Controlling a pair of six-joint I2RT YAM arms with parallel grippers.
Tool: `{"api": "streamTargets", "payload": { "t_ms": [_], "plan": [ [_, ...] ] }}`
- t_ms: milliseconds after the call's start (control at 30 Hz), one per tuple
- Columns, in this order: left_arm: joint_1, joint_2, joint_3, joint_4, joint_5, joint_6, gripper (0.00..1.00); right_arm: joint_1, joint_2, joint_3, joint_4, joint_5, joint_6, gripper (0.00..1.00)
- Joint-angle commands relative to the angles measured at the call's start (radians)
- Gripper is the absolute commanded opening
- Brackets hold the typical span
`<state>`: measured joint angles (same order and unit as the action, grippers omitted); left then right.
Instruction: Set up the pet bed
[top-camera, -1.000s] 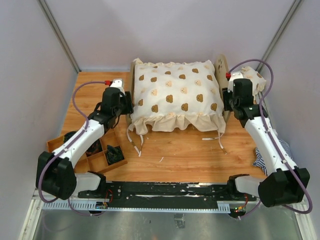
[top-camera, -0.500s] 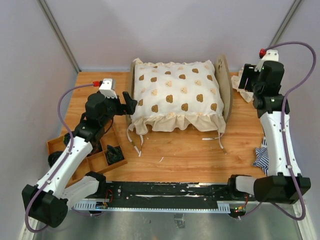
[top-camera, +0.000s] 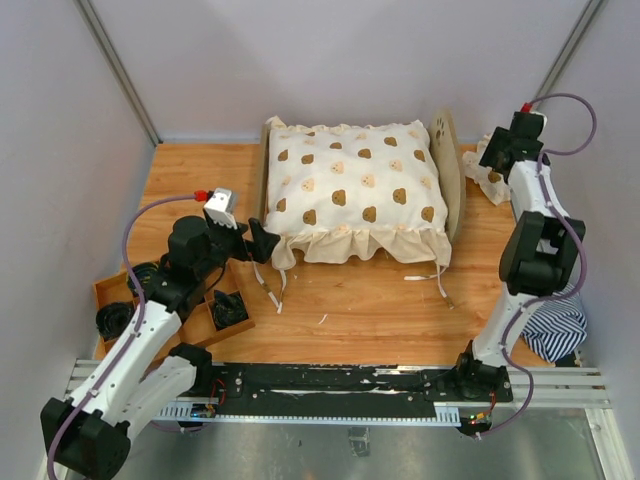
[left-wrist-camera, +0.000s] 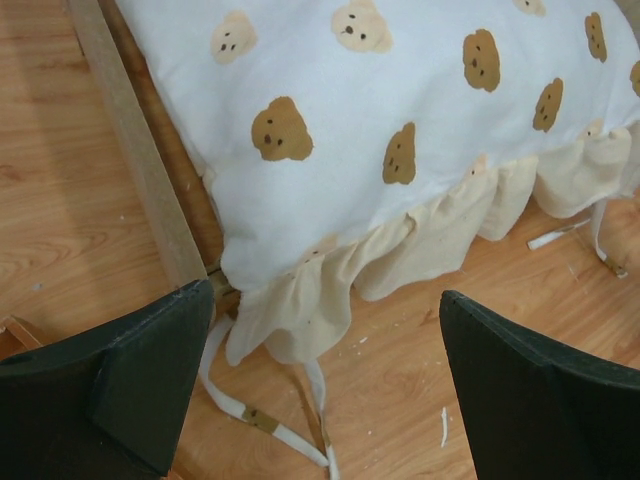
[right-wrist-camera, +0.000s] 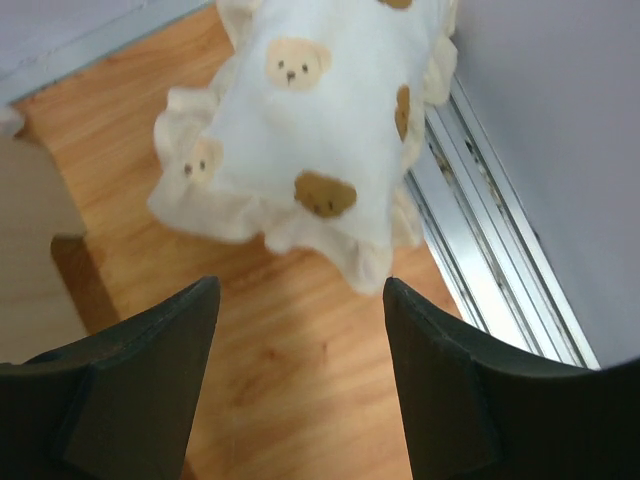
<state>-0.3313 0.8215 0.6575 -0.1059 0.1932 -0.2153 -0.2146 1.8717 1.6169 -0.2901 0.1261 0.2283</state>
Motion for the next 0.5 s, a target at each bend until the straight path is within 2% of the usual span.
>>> {"api": "streamTargets", "payload": {
  "t_ms": [0, 100, 233, 467],
  "plan": [
    [-0.003, -0.065, -0.025, 0.037, 0.036, 0.037, 0.99, -0.030, 0.189, 0.167, 0.151, 0.030, 0.092, 0.68],
    [-0.006, -0.079, -0.036, 0.036, 0.014, 0.057, 0.99, -0.037, 0.325, 0.286, 0.181, 0.047, 0.138, 0.68],
    [-0.006, -0.072, -0.025, 0.012, -0.035, 0.083, 0.99, -0.041, 0.468, 0.460, 0.131, 0.137, 0.170, 0.68],
    [-0.005, -0.096, -0.033, 0.018, -0.065, 0.099, 0.99, -0.057, 0.623, 0.603, 0.092, 0.107, 0.197, 0.65]
  ]
}}
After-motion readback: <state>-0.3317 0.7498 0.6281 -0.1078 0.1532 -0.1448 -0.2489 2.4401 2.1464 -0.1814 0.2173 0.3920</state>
